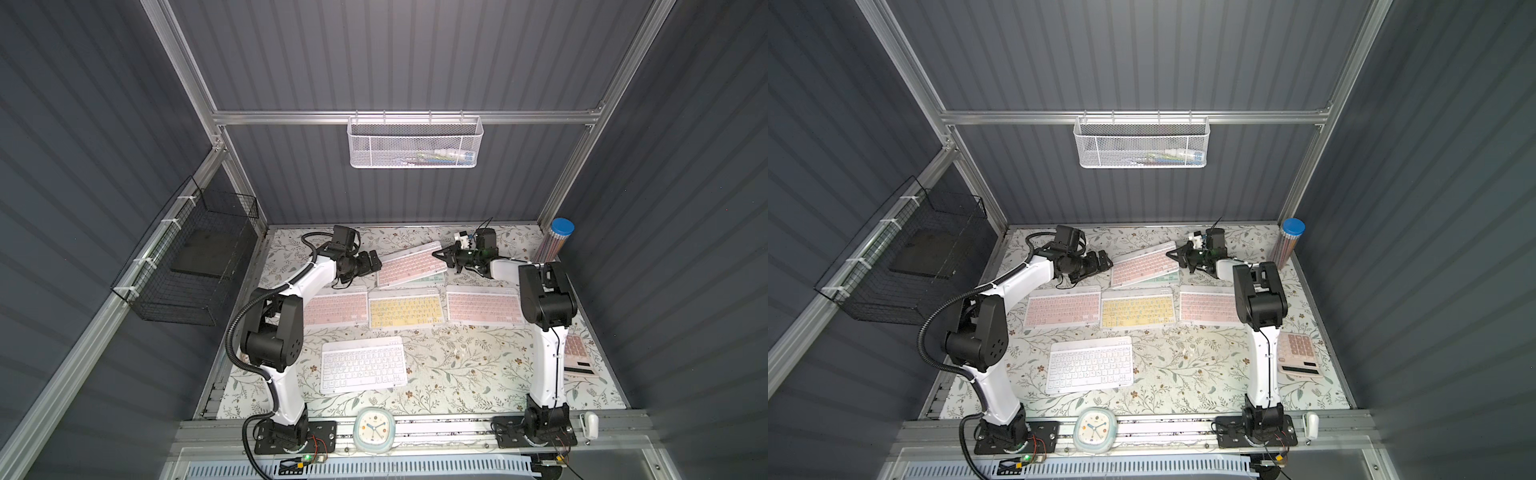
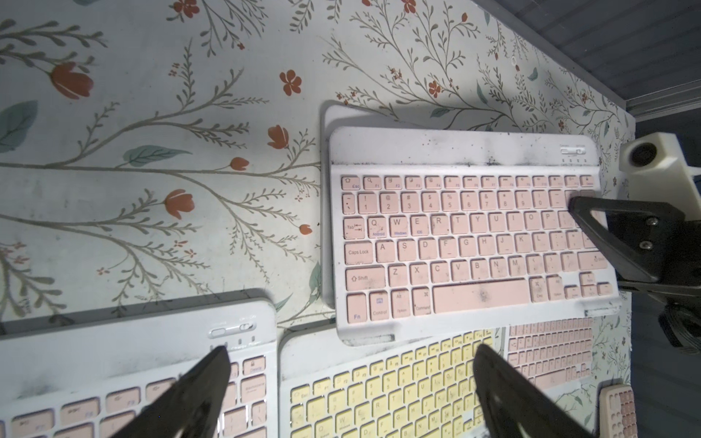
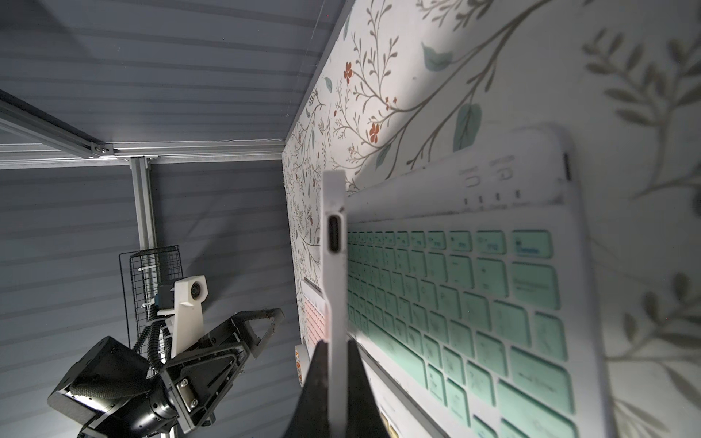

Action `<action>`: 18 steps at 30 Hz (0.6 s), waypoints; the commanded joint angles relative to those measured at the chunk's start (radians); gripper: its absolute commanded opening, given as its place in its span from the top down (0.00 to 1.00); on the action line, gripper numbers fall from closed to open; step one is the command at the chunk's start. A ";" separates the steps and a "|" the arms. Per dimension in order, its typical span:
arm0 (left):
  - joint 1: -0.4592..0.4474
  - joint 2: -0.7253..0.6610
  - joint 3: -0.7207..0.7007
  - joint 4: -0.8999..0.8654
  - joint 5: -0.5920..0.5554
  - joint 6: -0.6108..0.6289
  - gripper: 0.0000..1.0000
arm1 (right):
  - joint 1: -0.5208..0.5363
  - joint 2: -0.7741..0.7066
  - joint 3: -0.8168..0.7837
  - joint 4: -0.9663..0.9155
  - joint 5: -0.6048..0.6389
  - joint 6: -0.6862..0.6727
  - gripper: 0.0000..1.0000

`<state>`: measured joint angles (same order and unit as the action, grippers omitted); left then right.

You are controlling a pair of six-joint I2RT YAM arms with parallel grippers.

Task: Stack the numeric keypads
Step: Place the numeric keypad at the numeric keypad.

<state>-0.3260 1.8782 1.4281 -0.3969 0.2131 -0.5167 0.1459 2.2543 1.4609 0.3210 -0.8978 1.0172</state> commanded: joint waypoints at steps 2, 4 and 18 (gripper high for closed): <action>-0.014 0.040 -0.005 0.004 0.027 -0.008 0.00 | 0.003 0.006 0.036 -0.024 0.022 -0.041 0.90; -0.017 0.051 -0.004 0.009 0.030 -0.010 0.00 | 0.003 0.008 0.036 -0.032 0.034 -0.048 0.88; -0.027 0.107 0.004 0.021 0.052 -0.008 0.00 | 0.004 0.028 0.019 -0.025 0.079 -0.049 0.83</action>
<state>-0.3481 1.9633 1.4281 -0.3824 0.2428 -0.5194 0.1459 2.2604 1.4727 0.2901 -0.8330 0.9821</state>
